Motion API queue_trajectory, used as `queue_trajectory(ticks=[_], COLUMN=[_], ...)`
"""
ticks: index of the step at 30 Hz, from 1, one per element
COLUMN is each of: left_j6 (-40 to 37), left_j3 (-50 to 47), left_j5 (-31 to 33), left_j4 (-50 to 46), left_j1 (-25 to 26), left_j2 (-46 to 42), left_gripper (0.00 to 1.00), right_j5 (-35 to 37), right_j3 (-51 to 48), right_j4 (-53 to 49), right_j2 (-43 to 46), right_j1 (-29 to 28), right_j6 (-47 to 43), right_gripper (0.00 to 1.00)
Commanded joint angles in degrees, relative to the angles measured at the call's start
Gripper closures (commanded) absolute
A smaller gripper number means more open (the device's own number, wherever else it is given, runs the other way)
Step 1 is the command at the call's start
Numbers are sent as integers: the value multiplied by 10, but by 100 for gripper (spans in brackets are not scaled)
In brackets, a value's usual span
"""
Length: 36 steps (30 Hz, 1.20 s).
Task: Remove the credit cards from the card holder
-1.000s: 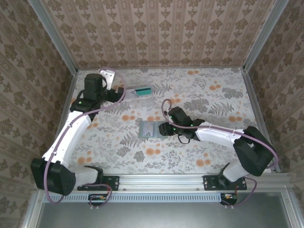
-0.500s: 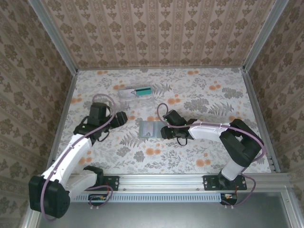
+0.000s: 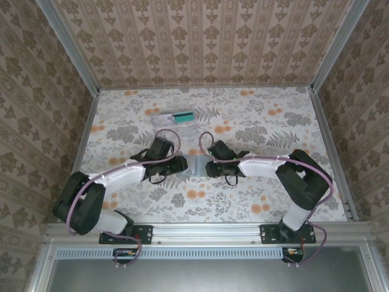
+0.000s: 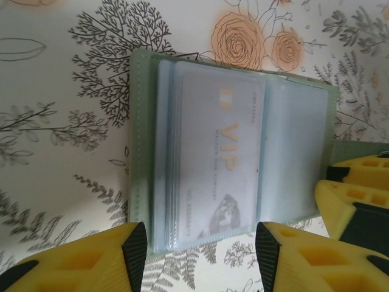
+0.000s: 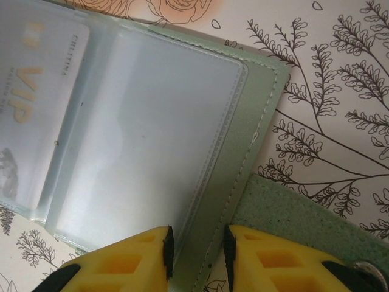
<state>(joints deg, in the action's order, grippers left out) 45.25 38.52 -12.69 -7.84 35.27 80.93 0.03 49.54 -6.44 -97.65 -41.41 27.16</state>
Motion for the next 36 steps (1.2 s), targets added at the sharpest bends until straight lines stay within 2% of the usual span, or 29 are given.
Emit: queue_trajectory(ticks=[1,25,36], left_j6=[10,26,14], left_j3=[26,12,30], left_j5=[-14,-63,-59], left_j4=[25,96,75], left_j1=[2,8,22], left_j2=[20,72,54], left_gripper=[47,47,46], right_j5=[9,1,-2], right_j3=[5,4,4], right_j4=[2,9,12], right_j2=[-4,-11,-14], right_j1=[3,5,5], right_j6=[-4,-4,-2], right_gripper=[68,68,68])
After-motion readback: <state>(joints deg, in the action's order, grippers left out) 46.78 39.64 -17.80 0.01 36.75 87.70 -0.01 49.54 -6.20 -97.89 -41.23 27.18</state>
